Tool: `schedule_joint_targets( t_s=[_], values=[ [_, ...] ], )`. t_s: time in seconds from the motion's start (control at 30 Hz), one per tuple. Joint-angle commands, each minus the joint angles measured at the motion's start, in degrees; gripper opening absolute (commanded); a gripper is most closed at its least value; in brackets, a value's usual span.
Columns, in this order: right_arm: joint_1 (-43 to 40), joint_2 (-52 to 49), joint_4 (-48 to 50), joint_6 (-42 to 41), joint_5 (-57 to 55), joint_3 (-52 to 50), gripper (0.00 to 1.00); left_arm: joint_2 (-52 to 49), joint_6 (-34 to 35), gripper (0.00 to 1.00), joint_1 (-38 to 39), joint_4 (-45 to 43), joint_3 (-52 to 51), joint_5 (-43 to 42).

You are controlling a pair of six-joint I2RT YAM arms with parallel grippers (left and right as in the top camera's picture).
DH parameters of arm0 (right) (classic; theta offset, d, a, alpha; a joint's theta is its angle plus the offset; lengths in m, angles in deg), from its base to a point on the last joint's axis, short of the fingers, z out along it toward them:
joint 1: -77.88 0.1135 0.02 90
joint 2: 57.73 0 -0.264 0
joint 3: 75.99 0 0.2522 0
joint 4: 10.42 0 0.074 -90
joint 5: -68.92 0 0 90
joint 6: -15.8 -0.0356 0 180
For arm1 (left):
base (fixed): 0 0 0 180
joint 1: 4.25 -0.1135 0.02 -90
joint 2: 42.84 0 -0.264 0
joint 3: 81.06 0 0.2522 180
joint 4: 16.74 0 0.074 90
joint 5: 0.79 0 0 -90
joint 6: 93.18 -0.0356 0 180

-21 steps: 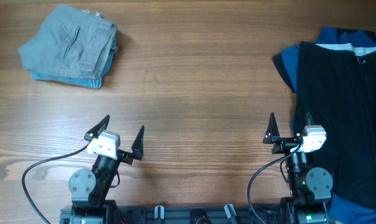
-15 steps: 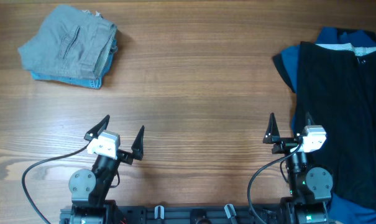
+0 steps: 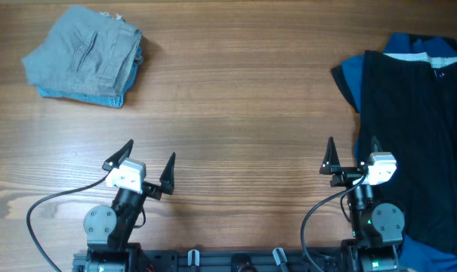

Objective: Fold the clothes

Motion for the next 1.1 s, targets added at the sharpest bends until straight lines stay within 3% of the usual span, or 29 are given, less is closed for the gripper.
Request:
schedule_joint_targets(
  t_s=[0.0,0.43,0.57,0.6,0.77,0.9,1.07],
  values=[
    [-0.1,-0.3,0.2,-0.8,0.9,-0.1,1.0,0.4,0.3,1.0,0.3,0.0,-0.3,-0.3],
    [-0.1,-0.3,1.8,-0.9,2.9,-0.1,1.0,0.4,-1.6,1.0,0.3,-0.6,-0.3,-0.3],
    [-0.1,-0.3,12.7,-0.8,8.2,2.6,1.0,0.4,-0.8,1.0,-0.1,-17.4,0.7,-0.3],
    [-0.1,-0.5,12.3,-0.7,8.2,4.6,1.0,0.4,0.3,1.0,-0.1,-16.7,2.2,-0.3],
    [-0.1,-12.1,1.9,0.7,8.2,20.7,1.0,-7.2,0.3,1.0,-0.1,-1.6,16.8,0.6],
    [-0.1,-35.4,-16.4,-0.8,9.6,42.6,1.0,-24.0,0.3,1.0,-0.1,12.6,33.2,1.6],
    [-1.4,-69.4,-45.2,1.1,11.8,78.4,1.0,-49.0,0.4,1.0,-0.1,35.0,58.0,1.6]
  ],
)
